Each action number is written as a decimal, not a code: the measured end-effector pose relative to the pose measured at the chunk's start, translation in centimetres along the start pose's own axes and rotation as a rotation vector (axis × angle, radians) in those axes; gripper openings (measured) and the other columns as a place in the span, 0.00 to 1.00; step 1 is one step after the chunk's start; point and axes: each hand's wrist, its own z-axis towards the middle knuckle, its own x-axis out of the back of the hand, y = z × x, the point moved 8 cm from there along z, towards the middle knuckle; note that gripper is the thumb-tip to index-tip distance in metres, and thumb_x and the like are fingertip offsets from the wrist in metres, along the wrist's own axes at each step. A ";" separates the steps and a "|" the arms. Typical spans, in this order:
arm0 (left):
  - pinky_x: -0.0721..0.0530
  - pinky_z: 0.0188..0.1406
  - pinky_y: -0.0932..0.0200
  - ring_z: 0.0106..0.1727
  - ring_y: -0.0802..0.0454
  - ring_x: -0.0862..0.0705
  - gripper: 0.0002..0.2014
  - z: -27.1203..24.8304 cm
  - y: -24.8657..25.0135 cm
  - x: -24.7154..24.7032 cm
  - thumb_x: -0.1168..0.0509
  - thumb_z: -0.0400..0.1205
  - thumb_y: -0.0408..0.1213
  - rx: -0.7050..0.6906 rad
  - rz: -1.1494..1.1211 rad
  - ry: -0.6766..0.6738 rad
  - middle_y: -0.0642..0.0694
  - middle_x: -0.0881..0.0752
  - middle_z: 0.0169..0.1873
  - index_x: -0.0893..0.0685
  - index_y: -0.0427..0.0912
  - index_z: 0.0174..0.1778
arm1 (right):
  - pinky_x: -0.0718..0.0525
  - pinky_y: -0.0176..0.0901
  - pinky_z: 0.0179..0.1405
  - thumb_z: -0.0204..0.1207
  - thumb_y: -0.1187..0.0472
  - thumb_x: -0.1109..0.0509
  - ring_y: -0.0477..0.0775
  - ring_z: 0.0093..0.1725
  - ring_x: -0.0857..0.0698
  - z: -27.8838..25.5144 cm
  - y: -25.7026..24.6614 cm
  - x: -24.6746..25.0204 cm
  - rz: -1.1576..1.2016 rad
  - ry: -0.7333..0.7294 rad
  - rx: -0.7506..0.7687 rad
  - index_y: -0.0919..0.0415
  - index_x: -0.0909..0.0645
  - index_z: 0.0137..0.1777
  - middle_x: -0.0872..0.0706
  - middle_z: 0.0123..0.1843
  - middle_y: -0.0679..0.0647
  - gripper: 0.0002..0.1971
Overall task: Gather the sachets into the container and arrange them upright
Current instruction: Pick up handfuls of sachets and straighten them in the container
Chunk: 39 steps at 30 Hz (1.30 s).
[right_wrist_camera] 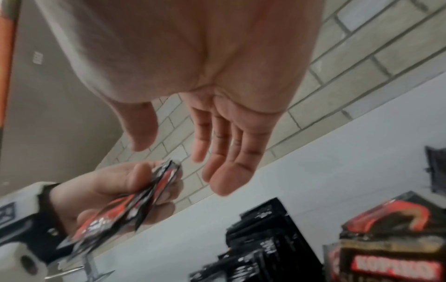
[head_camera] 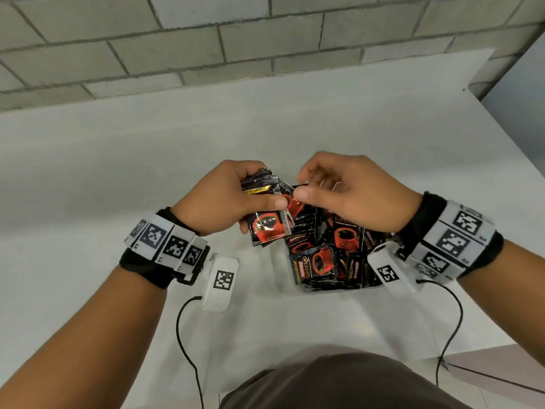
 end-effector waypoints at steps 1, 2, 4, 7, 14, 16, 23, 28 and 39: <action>0.18 0.20 0.58 0.22 0.51 0.16 0.13 0.1 0.2 -0.5 0.20 0.75 0.40 -0.004 -0.057 -0.015 0.47 0.11 0.29 0.15 0.36 0.46 | 0.12 0.48 0.46 0.70 0.36 0.23 0.49 0.42 0.12 -0.3 -0.4 -0.3 0.054 -0.012 -0.015 0.45 0.19 0.57 0.12 0.46 0.45 0.21; 0.16 0.21 0.58 0.25 0.50 0.14 0.15 0.1 0.5 -1.1 0.22 0.75 0.41 -0.007 -0.111 -0.038 0.46 0.11 0.30 0.15 0.34 0.47 | 0.12 0.51 0.46 0.66 0.35 0.20 0.51 0.41 0.12 -0.5 -0.6 -0.8 0.091 -0.026 -0.019 0.44 0.21 0.57 0.13 0.46 0.46 0.25; 0.14 0.23 0.58 0.29 0.49 0.11 0.17 0.3 0.9 -2.0 0.25 0.75 0.42 -0.005 -0.198 -0.074 0.43 0.11 0.34 0.16 0.31 0.50 | 0.11 0.58 0.44 0.63 0.40 0.15 0.54 0.41 0.10 -0.6 -0.7 -1.6 0.130 -0.032 -0.008 0.47 0.23 0.57 0.11 0.45 0.49 0.28; 0.11 0.30 0.59 0.36 0.49 0.10 0.23 0.4 0.8 -2.5 0.28 0.80 0.45 0.004 -0.350 -0.097 0.39 0.11 0.42 0.18 0.27 0.58 | 0.09 0.61 0.35 0.68 0.53 0.15 0.63 0.39 0.08 -0.5 0.1 -1.7 0.250 -0.014 -0.045 0.54 0.21 0.58 0.08 0.46 0.54 0.23; 0.17 0.38 0.61 0.44 0.50 0.14 0.26 -0.1 -1.3 -3.1 0.28 0.75 0.26 0.068 -0.571 -0.062 0.41 0.11 0.49 0.21 0.29 0.71 | 0.09 0.66 0.51 0.74 0.70 0.21 0.61 0.48 0.06 -1.2 2.1 0.0 0.579 0.092 -0.104 0.65 0.21 0.60 0.06 0.50 0.59 0.17; 0.16 0.42 0.56 0.49 0.46 0.13 0.23 0.1 -1.8 -3.1 0.25 0.78 0.27 0.107 -0.580 -0.001 0.35 0.10 0.54 0.19 0.33 0.70 | 0.10 0.67 0.54 0.75 0.70 0.22 0.61 0.49 0.06 -1.3 2.9 -0.2 0.627 0.131 -0.138 0.64 0.20 0.60 0.06 0.51 0.58 0.16; 0.07 0.40 0.33 0.50 0.32 0.07 0.20 -0.5 -1.0 -2.8 0.28 0.82 0.27 0.108 -0.547 0.036 0.36 0.09 0.59 0.22 0.33 0.69 | 0.07 0.62 0.42 0.76 0.67 0.21 0.67 0.48 0.07 -1.9 3.9 -0.2 0.698 0.233 -0.189 0.64 0.15 0.59 0.11 0.55 0.67 0.13; 0.07 0.36 0.41 0.48 0.35 0.06 0.21 -0.8 0.1 -3.4 0.26 0.80 0.27 0.076 -0.492 -0.030 0.37 0.10 0.59 0.21 0.36 0.68 | 0.10 0.47 0.35 0.75 0.65 0.21 0.64 0.45 0.07 -1.9 3.5 -0.8 0.690 0.179 -0.175 0.61 0.13 0.51 0.09 0.50 0.65 0.07; 0.06 0.43 0.41 0.51 0.35 0.06 0.18 -0.7 -0.4 -2.2 0.27 0.81 0.25 0.026 -0.523 0.101 0.37 0.10 0.60 0.20 0.35 0.66 | 0.11 0.66 0.58 0.72 0.70 0.21 0.68 0.55 0.08 -1.9 4.1 0.3 0.784 0.242 -0.130 0.62 0.13 0.61 0.08 0.55 0.64 0.17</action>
